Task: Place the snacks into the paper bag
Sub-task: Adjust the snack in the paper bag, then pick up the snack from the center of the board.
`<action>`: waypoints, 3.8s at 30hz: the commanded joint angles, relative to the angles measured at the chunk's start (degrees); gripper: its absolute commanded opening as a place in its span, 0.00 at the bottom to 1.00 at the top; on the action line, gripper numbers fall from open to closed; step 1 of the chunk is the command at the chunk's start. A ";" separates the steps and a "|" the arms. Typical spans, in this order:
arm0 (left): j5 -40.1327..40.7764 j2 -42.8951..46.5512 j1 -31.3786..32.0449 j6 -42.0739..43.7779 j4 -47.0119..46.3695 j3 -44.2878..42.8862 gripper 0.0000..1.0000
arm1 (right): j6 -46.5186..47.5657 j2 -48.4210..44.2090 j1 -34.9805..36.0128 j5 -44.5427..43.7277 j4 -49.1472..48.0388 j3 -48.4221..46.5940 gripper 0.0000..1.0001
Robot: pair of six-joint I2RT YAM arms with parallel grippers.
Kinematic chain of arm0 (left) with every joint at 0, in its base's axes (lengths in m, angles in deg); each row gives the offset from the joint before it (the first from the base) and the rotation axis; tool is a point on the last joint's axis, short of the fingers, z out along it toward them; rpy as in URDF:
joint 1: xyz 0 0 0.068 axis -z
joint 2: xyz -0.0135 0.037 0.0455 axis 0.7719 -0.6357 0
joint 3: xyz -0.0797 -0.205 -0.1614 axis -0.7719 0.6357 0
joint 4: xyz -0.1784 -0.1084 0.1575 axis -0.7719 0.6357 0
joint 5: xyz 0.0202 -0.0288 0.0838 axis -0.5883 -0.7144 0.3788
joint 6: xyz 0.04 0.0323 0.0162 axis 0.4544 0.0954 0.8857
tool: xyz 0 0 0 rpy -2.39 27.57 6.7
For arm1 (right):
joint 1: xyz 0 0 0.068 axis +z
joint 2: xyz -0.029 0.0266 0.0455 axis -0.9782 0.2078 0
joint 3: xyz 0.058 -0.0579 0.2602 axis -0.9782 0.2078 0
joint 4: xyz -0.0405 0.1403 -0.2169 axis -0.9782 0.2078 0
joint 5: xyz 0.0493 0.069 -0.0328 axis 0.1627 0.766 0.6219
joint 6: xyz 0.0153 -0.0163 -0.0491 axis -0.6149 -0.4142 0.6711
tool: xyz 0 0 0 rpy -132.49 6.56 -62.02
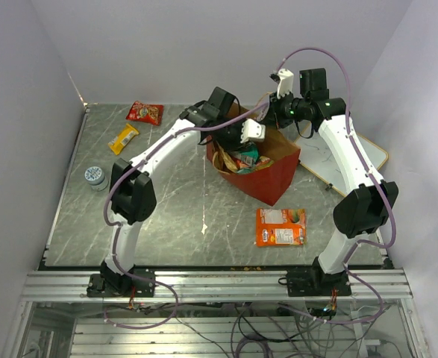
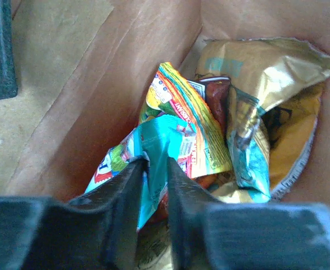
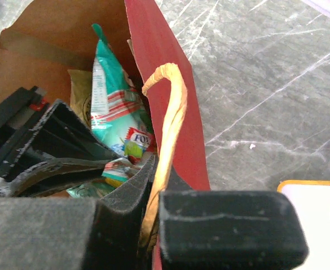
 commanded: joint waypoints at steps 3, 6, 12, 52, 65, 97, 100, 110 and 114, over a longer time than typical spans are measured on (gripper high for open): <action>-0.98 7.95 0.15 -2.73 1.79 1.99 0.53 | 0.12 0.31 -0.38 0.77 0.39 -0.92 0.00; 2.06 12.01 -0.13 -5.29 -3.00 4.55 0.68 | 0.20 0.27 -0.41 0.60 0.41 -0.88 0.00; 4.58 18.09 -3.48 -12.20 -10.80 8.96 0.80 | 0.29 -0.09 -0.45 1.05 0.62 -1.09 0.00; 22.98 -13.65 -46.60 -61.55 -36.39 0.35 0.78 | 0.64 1.30 -0.38 2.63 1.17 -0.75 0.00; 18.70 -24.08 -48.45 -69.61 -36.31 -4.28 0.76 | 0.86 1.36 -0.30 1.98 1.39 -0.54 0.00; 1.51 -22.64 -49.51 -75.63 -46.30 -4.62 0.07 | 1.08 0.94 -0.34 2.27 0.87 1.08 0.00; 0.17 -19.37 -49.46 -74.78 -46.71 -3.72 0.07 | 1.08 0.62 -0.36 2.57 0.88 1.05 0.00; -2.77 -4.95 -47.79 -69.75 -45.65 2.79 0.07 | 0.95 0.56 -0.35 3.57 0.50 1.03 0.00; -4.61 3.27 -46.58 -69.24 -45.14 8.29 0.07 | 0.91 1.12 -0.31 4.29 0.95 0.26 0.00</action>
